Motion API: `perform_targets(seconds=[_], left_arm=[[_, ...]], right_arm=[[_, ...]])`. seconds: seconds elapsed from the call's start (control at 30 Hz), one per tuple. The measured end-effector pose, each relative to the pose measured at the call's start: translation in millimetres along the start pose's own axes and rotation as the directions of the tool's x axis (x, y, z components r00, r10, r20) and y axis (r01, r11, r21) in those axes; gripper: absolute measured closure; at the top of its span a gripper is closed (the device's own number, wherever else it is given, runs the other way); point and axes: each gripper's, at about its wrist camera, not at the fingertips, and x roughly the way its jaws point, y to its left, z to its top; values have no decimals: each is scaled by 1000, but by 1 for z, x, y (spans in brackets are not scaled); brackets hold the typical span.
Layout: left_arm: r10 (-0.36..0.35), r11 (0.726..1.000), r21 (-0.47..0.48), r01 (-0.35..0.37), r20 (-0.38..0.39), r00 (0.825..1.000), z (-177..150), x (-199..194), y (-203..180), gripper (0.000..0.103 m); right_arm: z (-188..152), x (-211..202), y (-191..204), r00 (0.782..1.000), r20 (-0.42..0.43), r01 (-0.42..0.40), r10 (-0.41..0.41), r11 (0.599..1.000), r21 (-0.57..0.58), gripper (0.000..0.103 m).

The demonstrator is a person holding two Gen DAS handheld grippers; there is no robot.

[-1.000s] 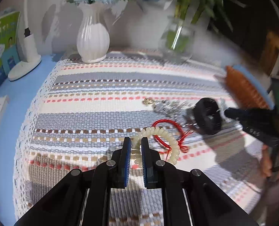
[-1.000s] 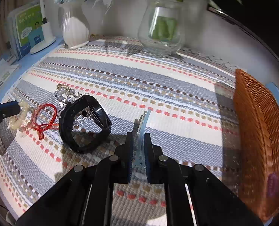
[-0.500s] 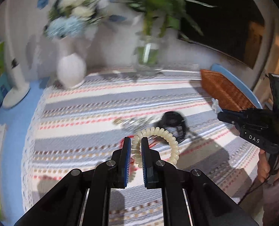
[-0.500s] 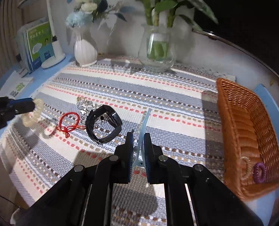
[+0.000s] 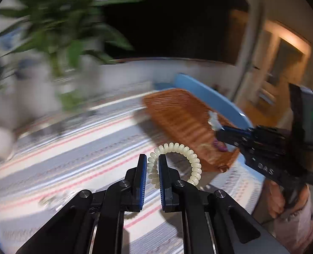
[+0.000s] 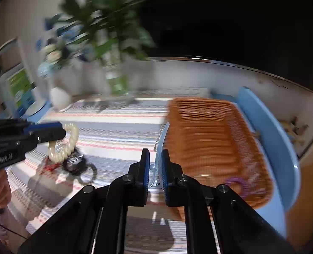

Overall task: Organize jewelry
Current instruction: 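Carry the blue clip into the basket with the right tool and release it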

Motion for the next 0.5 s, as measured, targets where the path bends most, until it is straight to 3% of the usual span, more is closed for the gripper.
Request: perform_targets(seconds=[0.2,0.33,0.5], left_arm=[[-64,996,60,66,-42,997,33,60,-48,92],[-52,993,99,61,-85,995,46,103,-75,92],[-23,990,136,43,-148,989,47,148,-93,92]], right_arm=[[2,17,-74,997,-63,44,-36,990,132,91],[-6,47,-111,988,-154,23,14,973,231,91],[-14,70,-137,978,-209,63,-1,956,288,91]])
